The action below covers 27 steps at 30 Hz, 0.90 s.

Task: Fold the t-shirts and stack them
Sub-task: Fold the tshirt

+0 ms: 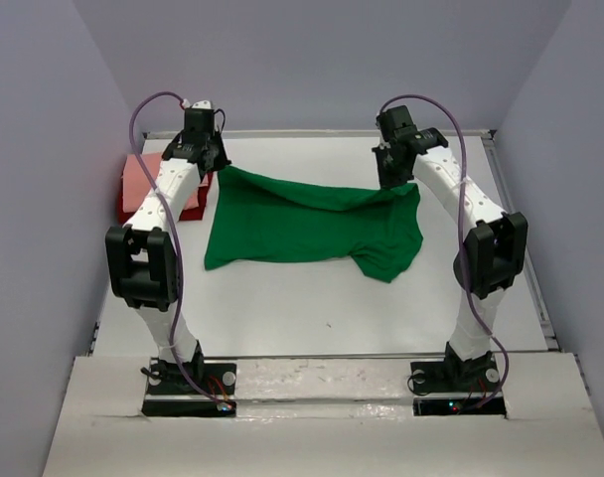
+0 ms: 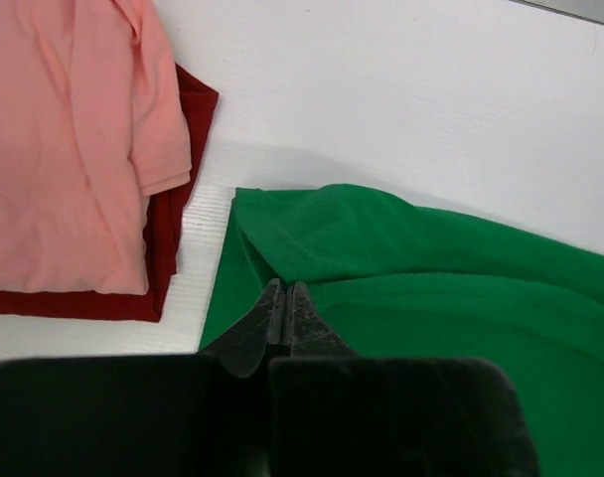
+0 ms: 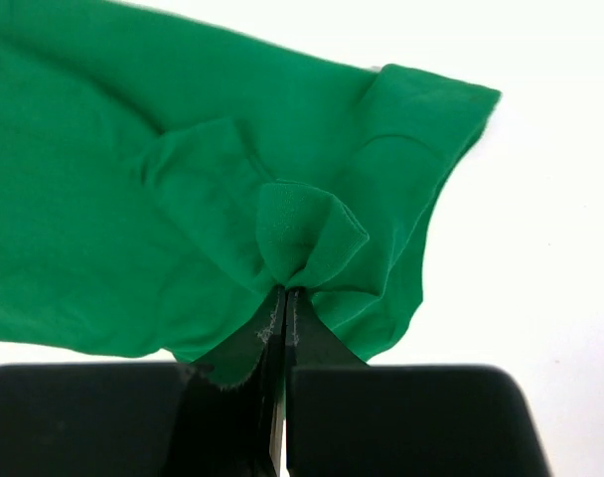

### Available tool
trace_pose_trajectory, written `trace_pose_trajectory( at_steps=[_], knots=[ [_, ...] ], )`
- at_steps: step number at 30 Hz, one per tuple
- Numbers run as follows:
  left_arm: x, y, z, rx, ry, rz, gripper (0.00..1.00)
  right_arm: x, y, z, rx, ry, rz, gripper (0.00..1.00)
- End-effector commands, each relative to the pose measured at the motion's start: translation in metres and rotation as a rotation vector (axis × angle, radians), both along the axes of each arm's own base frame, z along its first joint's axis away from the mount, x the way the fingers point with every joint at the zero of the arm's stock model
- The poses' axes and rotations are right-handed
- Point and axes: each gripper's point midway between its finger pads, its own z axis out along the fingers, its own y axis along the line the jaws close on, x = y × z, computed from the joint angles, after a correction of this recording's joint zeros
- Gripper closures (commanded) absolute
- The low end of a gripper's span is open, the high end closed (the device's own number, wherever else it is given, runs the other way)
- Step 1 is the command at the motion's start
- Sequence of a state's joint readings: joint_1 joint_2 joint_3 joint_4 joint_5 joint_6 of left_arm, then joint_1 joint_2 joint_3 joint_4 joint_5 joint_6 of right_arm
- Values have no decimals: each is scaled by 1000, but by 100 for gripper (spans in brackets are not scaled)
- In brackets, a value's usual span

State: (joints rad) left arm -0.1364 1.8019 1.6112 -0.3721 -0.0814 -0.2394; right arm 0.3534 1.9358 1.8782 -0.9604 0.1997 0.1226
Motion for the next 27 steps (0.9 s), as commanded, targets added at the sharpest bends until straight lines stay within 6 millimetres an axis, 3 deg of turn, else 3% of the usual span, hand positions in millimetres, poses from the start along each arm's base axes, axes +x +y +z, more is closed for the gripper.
trace_pose_trajectory(
  at_steps=[1,14,16,17,18,19,20,21,22,23,27],
  knots=[
    [-10,14,21,23,-25,72,100,-6,-9,33,5,-66,-74,100],
    [-14,18,2,55,53,107,100,-7,-10,18,-28,27,-100,100],
    [-16,18,-8,58,84,116,74,-8,-11,16,-26,33,-123,100],
    [-16,18,-12,51,98,125,72,-9,-11,14,-26,37,-126,100],
    [-19,16,-18,45,132,122,63,-10,-11,11,-25,47,-143,95],
    [-20,14,-21,28,147,130,53,-12,-12,8,-25,58,-162,79],
    [-23,13,-26,22,168,132,36,-14,-12,6,-18,68,-169,64],
    [-24,12,-30,19,177,134,1,-17,-7,7,14,73,-173,49],
    [-25,13,-33,20,185,140,1,-18,-7,8,25,67,-187,39],
    [-26,15,-35,22,186,153,1,-20,-4,3,44,70,-185,20],
    [-30,18,-20,14,145,175,1,-27,-13,7,34,41,-228,10]
  ],
)
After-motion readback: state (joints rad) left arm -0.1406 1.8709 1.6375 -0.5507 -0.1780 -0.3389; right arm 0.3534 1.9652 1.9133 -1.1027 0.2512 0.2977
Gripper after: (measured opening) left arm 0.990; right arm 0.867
